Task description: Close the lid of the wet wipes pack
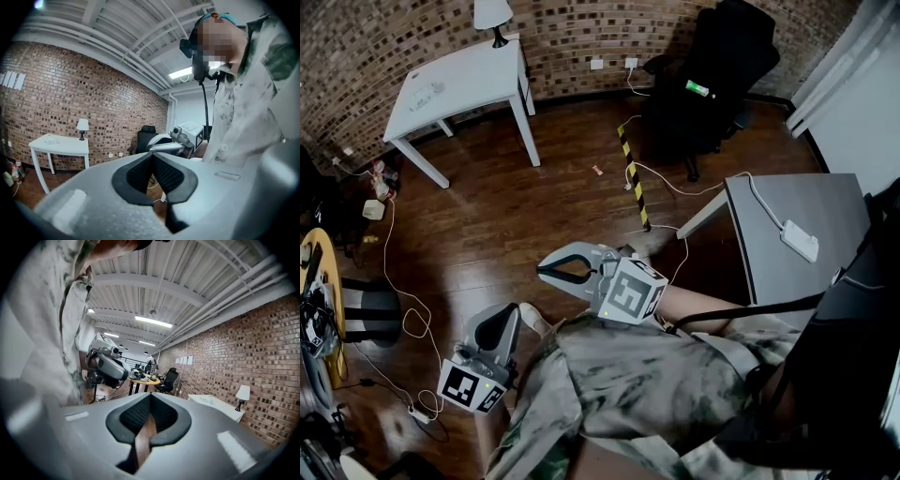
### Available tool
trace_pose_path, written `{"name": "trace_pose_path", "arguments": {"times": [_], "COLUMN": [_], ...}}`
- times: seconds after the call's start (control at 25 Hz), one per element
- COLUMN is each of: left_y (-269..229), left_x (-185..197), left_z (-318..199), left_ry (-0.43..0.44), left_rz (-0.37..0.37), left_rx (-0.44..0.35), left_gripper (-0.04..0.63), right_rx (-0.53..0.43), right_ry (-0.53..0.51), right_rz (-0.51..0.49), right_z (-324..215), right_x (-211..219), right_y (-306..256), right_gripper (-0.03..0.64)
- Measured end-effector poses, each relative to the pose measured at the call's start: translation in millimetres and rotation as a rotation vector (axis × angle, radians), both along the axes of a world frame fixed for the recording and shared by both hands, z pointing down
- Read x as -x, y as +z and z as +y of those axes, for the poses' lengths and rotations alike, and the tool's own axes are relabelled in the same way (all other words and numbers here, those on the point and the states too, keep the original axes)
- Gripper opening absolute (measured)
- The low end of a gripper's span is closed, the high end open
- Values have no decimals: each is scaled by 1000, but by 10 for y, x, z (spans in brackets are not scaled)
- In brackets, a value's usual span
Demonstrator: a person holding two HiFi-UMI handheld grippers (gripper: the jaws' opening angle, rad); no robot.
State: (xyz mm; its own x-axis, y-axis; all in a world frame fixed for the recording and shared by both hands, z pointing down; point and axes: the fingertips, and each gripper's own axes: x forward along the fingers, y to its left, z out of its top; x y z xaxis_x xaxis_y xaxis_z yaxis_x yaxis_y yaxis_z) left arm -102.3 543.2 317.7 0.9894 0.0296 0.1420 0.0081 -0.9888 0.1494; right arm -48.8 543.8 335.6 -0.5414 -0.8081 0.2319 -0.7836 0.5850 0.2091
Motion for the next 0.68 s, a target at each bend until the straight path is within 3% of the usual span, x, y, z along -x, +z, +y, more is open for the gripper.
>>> {"name": "trace_pose_path", "arguments": {"times": [0.68], "left_y": [63], "left_x": [33], "left_z": [-197], "left_ry": [-30], "left_rz": [-3], "left_rx": [15], "left_gripper": [-2], "right_rx": [7], "right_ry": [-34], "right_rz": [6], "right_z": [-199], "right_x": [40], "right_y": [94], "right_gripper": [5]}}
